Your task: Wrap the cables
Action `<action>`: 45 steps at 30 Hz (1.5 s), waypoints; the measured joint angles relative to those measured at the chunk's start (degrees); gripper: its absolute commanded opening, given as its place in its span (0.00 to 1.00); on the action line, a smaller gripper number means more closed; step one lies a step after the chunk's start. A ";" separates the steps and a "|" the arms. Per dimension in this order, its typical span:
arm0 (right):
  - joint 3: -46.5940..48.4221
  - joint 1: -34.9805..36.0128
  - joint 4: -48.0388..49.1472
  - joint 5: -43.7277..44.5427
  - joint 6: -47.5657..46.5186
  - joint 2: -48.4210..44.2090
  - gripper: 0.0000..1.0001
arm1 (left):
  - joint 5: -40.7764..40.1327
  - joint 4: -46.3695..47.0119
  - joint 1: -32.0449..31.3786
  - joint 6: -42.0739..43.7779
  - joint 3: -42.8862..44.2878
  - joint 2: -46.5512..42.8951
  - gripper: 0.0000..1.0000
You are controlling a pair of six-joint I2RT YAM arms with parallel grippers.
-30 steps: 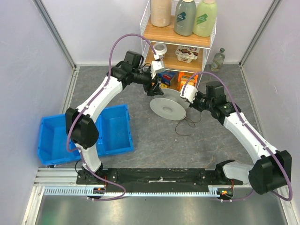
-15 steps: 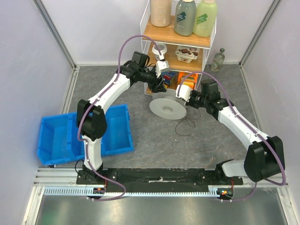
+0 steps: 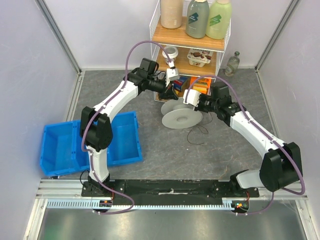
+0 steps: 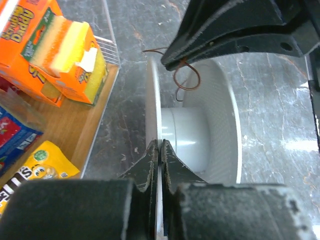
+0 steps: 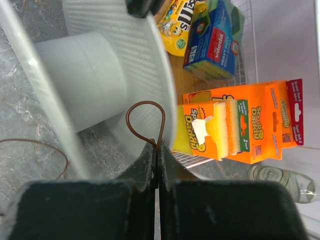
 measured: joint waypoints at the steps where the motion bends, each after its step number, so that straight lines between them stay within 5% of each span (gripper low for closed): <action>1: 0.24 0.39 0.02 0.46 -0.15 -0.02 0.00 | 0.02 0.00 -0.07 -0.13 -0.94 -0.70 0.02; 8: -0.48 3.96 -1.01 2.38 -1.14 -0.70 0.00 | 1.18 0.31 -0.55 -2.14 -7.48 -5.31 0.02; 14: -2.67 6.29 -0.87 3.15 -1.55 -2.49 0.00 | 2.89 0.87 -0.59 -3.61 -10.40 -6.99 0.32; 24: -3.17 9.84 -0.20 7.13 -1.51 -2.95 0.00 | 4.63 1.16 -1.88 -6.25 -11.43 -7.04 0.49; 41: -3.43 13.22 1.73 10.75 -0.11 -3.13 0.00 | 3.98 8.96 -2.40 -13.88 -15.13 -7.04 0.45; 45: -4.02 13.79 2.01 11.45 -0.17 -3.32 0.00 | 3.74 9.86 -2.62 -14.47 -15.47 -7.04 0.36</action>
